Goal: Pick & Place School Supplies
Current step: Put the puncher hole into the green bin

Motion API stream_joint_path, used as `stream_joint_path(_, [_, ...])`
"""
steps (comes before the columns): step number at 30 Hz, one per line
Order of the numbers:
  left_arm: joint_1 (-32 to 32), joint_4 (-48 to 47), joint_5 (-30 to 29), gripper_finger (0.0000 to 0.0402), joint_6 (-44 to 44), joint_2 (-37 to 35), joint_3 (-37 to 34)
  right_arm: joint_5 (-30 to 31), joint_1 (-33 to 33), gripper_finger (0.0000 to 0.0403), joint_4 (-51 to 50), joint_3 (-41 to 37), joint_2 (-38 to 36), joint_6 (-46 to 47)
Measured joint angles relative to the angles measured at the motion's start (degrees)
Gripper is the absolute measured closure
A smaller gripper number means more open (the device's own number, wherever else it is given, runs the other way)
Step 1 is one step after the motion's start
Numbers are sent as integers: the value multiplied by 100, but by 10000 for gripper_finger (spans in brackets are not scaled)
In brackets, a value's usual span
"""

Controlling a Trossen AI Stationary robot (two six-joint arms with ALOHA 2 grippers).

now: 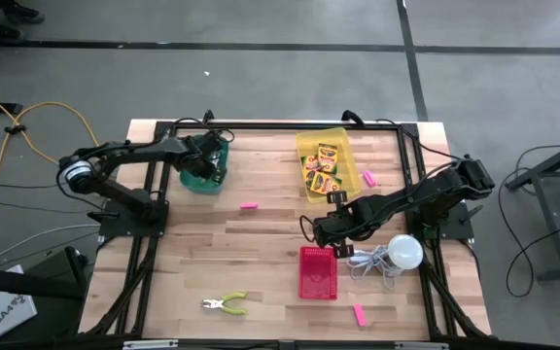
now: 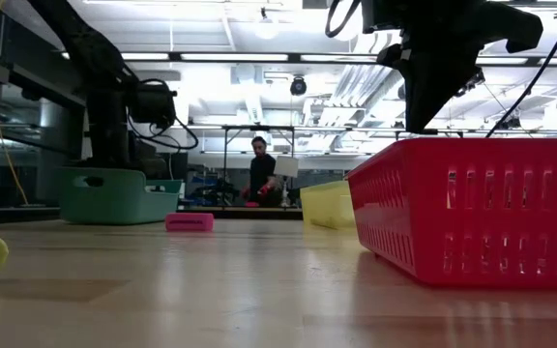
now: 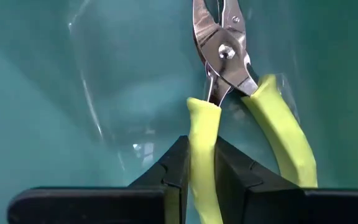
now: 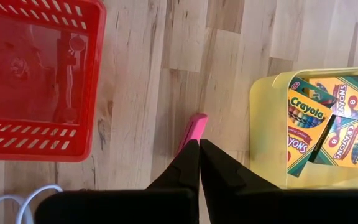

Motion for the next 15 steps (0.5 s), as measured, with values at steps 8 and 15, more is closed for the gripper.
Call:
stream_joint_path(8, [0,7,-19,332,-2,43,2,2,0,401,-1,0,0,-2])
stream_joint_path(15, [-2,-11,-24,297,4,54,-9,1,0,401,-1,0,1,-2])
